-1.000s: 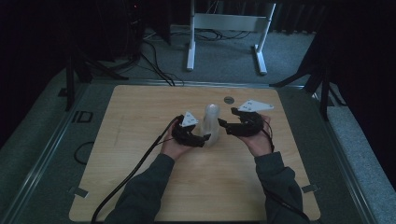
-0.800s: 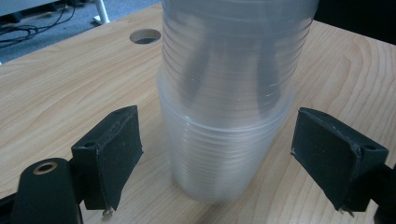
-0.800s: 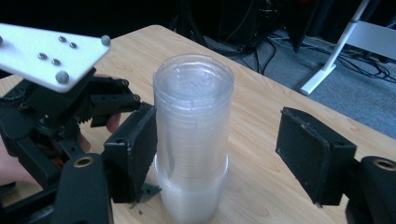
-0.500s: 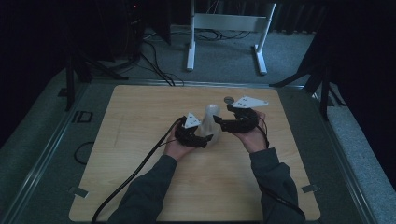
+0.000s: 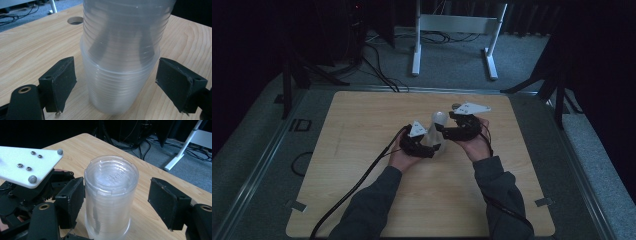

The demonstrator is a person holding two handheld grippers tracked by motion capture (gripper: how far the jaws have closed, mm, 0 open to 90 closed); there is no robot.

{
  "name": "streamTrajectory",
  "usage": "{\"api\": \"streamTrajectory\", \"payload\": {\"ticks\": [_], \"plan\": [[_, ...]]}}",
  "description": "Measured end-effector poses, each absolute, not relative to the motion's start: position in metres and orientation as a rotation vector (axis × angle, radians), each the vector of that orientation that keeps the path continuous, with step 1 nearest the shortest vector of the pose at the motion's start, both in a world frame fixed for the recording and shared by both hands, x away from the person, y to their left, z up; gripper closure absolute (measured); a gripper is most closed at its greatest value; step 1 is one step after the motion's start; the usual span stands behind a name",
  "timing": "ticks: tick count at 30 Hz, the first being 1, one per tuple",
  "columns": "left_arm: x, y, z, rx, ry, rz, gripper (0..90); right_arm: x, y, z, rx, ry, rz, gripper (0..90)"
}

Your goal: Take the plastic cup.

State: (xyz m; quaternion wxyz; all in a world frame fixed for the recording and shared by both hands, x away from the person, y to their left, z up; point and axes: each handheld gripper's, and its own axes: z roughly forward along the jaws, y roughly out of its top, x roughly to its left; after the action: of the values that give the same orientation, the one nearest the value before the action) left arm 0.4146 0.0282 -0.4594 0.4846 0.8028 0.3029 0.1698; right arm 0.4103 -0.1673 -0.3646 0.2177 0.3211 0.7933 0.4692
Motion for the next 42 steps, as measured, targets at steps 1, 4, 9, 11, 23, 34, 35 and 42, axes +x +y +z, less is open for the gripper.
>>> {"api": "streamTrajectory", "payload": {"ticks": [1, 4, 9, 11, 23, 34, 35, 42], "plan": [[0.415, 0.028, -0.459, 1.955, 0.738, 0.415, 16.5, 0.411, -0.167, -0.365, 0.890, 2.200, 1.299, 29.0], [0.415, 0.028, -0.460, 1.953, 0.736, 0.414, 16.6, 0.412, -0.165, -0.366, 0.888, 2.199, 1.303, 29.2], [0.415, 0.028, -0.460, 1.948, 0.735, 0.418, 16.6, 0.416, -0.157, -0.368, 0.884, 2.209, 1.299, 31.8], [0.415, 0.028, -0.460, 1.945, 0.732, 0.421, 16.6, 0.417, -0.155, -0.369, 0.882, 2.212, 1.295, 32.2], [0.415, 0.026, -0.461, 1.933, 0.726, 0.430, 17.0, 0.420, -0.150, -0.371, 0.893, 2.221, 1.306, 38.7], [0.415, 0.022, -0.462, 1.934, 0.712, 0.450, 20.7, 0.421, -0.151, -0.370, 0.897, 2.221, 1.322, 39.2], [0.414, 0.022, -0.462, 1.934, 0.713, 0.453, 20.8, 0.421, -0.151, -0.370, 0.896, 2.220, 1.322, 39.2], [0.414, 0.023, -0.461, 1.934, 0.710, 0.469, 21.5, 0.420, -0.151, -0.368, 0.895, 2.221, 1.326, 39.1]]}}
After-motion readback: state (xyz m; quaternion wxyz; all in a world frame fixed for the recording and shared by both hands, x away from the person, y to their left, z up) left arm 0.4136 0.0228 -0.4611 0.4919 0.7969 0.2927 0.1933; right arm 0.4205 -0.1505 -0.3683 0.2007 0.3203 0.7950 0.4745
